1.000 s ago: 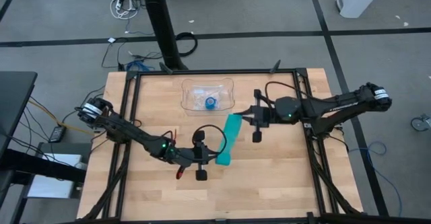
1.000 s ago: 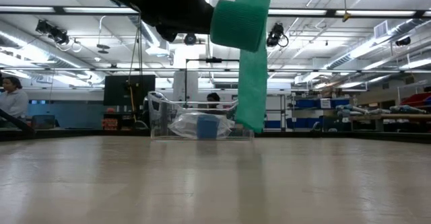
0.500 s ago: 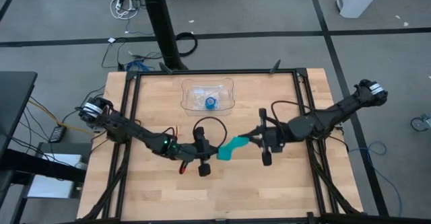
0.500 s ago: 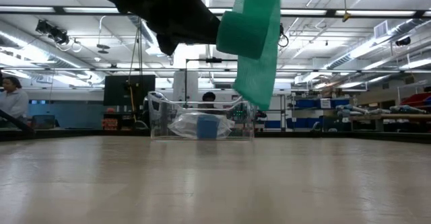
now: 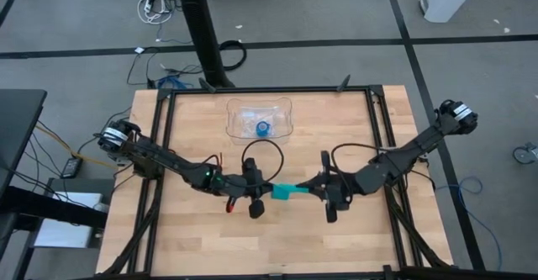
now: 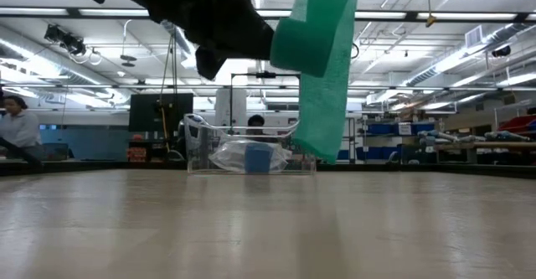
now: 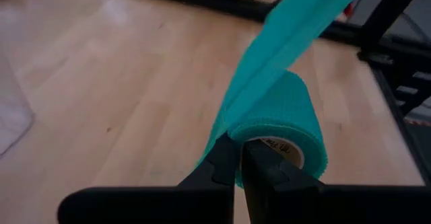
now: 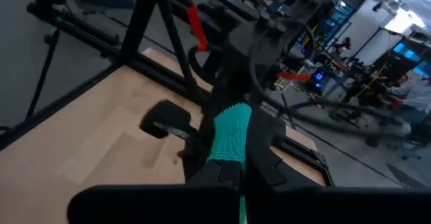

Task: Roll bandage
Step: Roll the green bandage

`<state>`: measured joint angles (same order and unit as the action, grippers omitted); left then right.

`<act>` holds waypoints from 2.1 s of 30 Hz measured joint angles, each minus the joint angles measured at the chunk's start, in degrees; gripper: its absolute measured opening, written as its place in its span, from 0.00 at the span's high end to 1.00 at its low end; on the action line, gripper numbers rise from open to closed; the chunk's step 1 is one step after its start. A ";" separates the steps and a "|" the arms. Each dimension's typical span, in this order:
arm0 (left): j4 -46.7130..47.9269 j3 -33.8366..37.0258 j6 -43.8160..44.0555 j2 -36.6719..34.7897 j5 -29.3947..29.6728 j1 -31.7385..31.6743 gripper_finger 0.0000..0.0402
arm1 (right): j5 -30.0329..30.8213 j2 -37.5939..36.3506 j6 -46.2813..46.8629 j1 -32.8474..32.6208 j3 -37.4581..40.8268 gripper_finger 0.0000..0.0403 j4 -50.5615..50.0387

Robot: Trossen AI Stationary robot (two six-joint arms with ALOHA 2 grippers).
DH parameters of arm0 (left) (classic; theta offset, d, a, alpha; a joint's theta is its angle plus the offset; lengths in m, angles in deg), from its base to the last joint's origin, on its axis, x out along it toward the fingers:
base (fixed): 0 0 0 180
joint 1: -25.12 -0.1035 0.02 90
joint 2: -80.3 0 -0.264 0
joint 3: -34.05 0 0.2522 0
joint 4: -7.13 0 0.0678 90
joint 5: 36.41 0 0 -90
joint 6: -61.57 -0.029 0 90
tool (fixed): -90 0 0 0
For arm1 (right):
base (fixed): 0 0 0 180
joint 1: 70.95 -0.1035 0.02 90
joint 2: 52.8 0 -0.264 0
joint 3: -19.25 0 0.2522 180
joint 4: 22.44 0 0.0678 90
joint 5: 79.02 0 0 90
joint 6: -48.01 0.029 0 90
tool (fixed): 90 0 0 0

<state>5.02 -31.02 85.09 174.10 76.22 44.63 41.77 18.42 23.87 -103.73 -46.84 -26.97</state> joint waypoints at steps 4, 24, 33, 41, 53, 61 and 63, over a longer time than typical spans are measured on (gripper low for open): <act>1.90 0.00 1.20 -0.14 -0.44 -0.33 0.96 | 0.27 -0.50 -2.21 -1.75 0.00 1.00 2.00; 4.60 0.00 0.79 -0.20 0.22 -5.49 0.96 | 6.44 10.09 -1.82 -10.02 -0.07 1.00 6.75; 8.01 0.00 -4.23 -5.67 2.08 -7.15 0.96 | 17.40 15.80 8.98 -12.44 -0.11 1.00 8.66; 7.28 0.00 -11.46 -8.08 5.17 -6.04 0.96 | 18.10 20.15 15.92 -11.22 -0.11 0.78 10.92; -0.26 0.02 -24.46 -8.44 7.48 -4.64 0.96 | 13.65 23.45 34.50 -12.63 -0.13 0.49 8.14; -10.14 0.02 -32.38 -8.44 8.52 -4.37 0.96 | 13.85 23.45 40.21 -12.87 -0.13 0.51 3.94; -9.95 0.02 -32.34 -8.44 8.66 -4.35 0.96 | 15.56 23.39 37.01 -13.11 -0.13 0.50 5.59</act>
<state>-4.93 -31.00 52.74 165.66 84.88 40.28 57.33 41.81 60.88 -116.84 -46.98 -21.37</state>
